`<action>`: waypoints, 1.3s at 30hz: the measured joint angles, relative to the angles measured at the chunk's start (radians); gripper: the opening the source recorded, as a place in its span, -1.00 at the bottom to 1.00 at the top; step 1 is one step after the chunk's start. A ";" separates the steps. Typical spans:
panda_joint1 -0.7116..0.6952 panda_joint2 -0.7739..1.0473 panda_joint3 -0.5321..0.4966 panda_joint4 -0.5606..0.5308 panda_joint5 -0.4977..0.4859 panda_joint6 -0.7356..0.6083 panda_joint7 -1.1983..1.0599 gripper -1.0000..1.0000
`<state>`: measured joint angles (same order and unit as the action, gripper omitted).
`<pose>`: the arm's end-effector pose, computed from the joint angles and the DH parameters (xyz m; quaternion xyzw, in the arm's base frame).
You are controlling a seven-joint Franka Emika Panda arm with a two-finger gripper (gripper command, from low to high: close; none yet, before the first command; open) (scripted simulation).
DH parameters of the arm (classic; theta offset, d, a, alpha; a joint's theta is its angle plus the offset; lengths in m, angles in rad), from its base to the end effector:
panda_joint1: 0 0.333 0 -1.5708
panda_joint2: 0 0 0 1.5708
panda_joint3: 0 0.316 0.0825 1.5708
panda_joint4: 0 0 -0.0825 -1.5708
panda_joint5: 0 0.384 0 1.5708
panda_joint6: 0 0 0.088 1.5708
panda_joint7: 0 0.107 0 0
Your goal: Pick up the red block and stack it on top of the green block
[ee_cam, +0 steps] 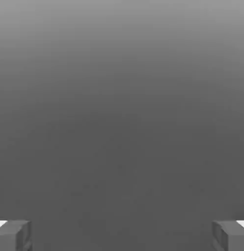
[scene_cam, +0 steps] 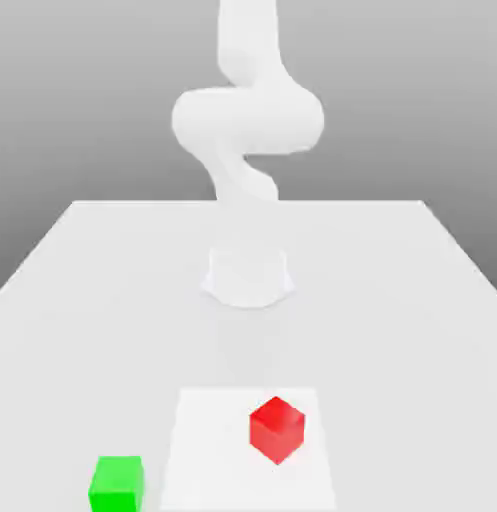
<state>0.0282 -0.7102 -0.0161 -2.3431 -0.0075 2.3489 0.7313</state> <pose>0.3816 0.0025 0.6619 -0.8772 0.3282 -0.3257 0.1293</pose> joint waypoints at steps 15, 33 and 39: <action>0.138 0.551 -0.082 -0.263 0.005 0.299 -0.458 0.00; 0.129 0.992 -0.034 -0.332 0.080 0.606 -0.690 -1.00; 0.144 0.825 -0.059 -0.357 0.034 0.464 -0.656 -1.00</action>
<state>0.1718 0.1143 -0.0753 -2.7002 0.0261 2.8129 0.0756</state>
